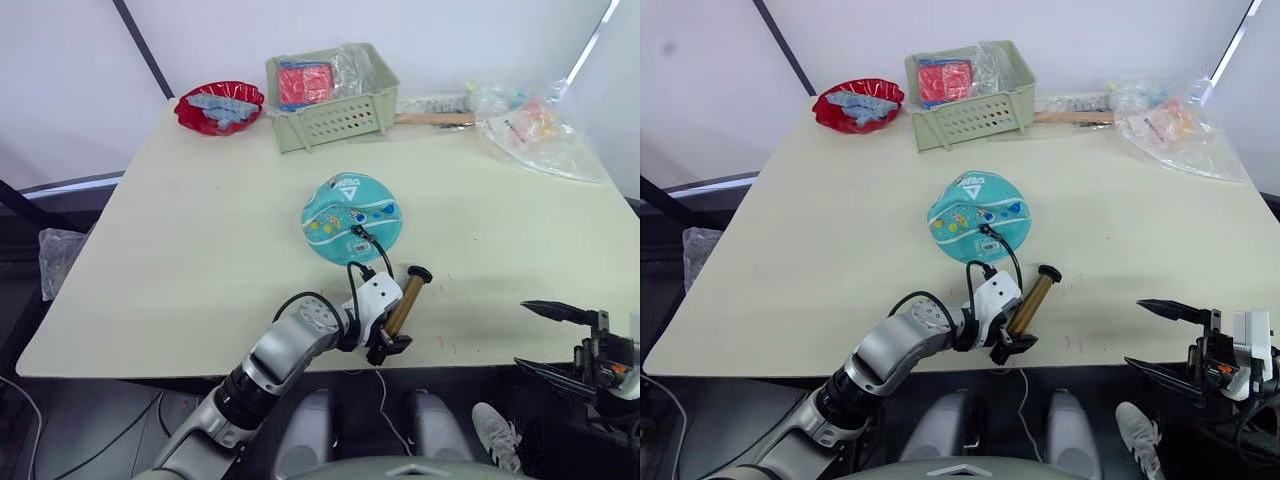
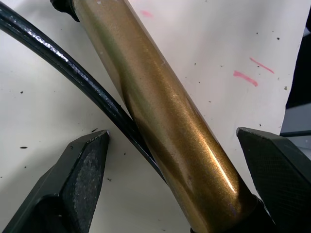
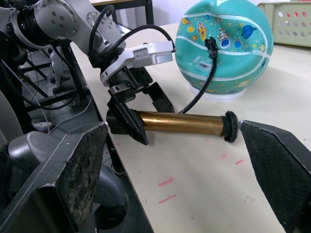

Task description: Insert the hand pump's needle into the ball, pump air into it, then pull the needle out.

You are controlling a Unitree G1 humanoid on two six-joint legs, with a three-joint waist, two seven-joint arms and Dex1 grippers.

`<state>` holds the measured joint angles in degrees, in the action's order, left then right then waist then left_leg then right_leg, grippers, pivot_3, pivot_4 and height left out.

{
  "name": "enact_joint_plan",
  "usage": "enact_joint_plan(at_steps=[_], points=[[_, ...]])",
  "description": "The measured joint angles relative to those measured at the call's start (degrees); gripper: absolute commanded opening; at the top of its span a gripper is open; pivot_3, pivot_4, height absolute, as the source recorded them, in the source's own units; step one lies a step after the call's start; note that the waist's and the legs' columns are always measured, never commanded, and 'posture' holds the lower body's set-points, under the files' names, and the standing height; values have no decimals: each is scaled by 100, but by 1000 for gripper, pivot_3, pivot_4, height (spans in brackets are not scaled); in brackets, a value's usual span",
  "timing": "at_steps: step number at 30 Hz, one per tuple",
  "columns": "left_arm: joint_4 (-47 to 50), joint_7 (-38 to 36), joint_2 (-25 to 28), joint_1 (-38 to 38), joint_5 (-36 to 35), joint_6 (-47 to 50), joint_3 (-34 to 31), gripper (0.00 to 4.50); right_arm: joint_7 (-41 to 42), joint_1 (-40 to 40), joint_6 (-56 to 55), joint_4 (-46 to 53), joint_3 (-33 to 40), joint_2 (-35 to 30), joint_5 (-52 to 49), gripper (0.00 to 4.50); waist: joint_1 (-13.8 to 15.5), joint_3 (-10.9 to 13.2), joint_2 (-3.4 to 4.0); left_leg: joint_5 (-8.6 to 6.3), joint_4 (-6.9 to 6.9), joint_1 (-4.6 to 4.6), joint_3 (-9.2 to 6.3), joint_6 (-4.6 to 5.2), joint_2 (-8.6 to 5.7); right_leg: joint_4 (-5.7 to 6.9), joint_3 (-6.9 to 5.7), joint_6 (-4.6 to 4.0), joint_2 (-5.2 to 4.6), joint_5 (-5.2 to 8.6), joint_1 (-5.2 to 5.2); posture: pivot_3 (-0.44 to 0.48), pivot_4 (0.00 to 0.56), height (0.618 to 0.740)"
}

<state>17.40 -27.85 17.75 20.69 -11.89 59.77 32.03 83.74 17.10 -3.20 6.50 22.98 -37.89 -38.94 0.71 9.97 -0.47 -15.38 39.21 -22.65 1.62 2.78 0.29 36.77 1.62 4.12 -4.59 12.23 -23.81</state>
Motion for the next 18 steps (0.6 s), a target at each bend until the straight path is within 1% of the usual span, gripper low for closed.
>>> enact_joint_plan(at_steps=[3, 4, 5, 6, 8, 12, 13, 18], points=[[13, 25, 23, -1, 46, 2, 4, 4444, -3, 34, -2, 26, 0, 17, 0, 4500, 2, 0, 0, 0, 0, 0, -3, 0, 0, 0, -2, 0, 0, 0, 1, 0, 150, 738], [14, 28, 28, -1, 49, 6, 2, 4055, -8, 37, -2, 26, 0, 24, 0, 4500, 0, 0, -1, 0, 0, 0, -5, 0, 0, 0, -3, 0, 1, 0, 1, 0, 150, 738], [14, 28, 29, -1, 49, 6, 2, 3939, -10, 37, -2, 26, 0, 25, 0, 4500, -1, -1, -1, 0, 0, 0, -6, 0, 0, 0, -4, 0, 2, 0, 1, 0, 150, 738], [14, 37, 34, -1, 53, 8, 0, 3514, -14, 35, -2, 26, 0, 29, 0, 4500, -1, -1, -1, 0, 0, 0, -7, 0, 0, 0, -4, -1, 3, 0, 1, 0, 150, 738], [45, 21, 75, 0, 51, 12, -23, 3040, -32, 22, -2, 26, -4, 39, 0, 4500, 2, -1, 0, 0, 0, -2, -15, 0, 0, 0, -8, -2, 9, 1, 1, 0, 150, 738], [86, -64, 196, -2, 49, -33, -61, 1141, -51, -40, -2, 29, -50, 75, 1, 4500, 2, -2, 1, 0, 0, -3, -18, 0, 0, 1, -9, -2, 9, 1, 2, 0, 150, 738], [85, -93, 234, 0, 49, -65, -69, 999, -55, -62, -1, 30, -71, 85, 1, 4500, 3, -2, 1, 0, 0, -4, -17, 0, 0, 0, -9, -2, 8, 1, 2, 0, 150, 738], [60, -516, 491, -18, -13, -523, -236, 1004, -242, -256, 60, 46, -195, 183, -8, 4500, 3, -1, 0, 0, 0, -7, -18, -1, 1, 0, -9, -3, 5, 0, 2, 0, 150, 738]])
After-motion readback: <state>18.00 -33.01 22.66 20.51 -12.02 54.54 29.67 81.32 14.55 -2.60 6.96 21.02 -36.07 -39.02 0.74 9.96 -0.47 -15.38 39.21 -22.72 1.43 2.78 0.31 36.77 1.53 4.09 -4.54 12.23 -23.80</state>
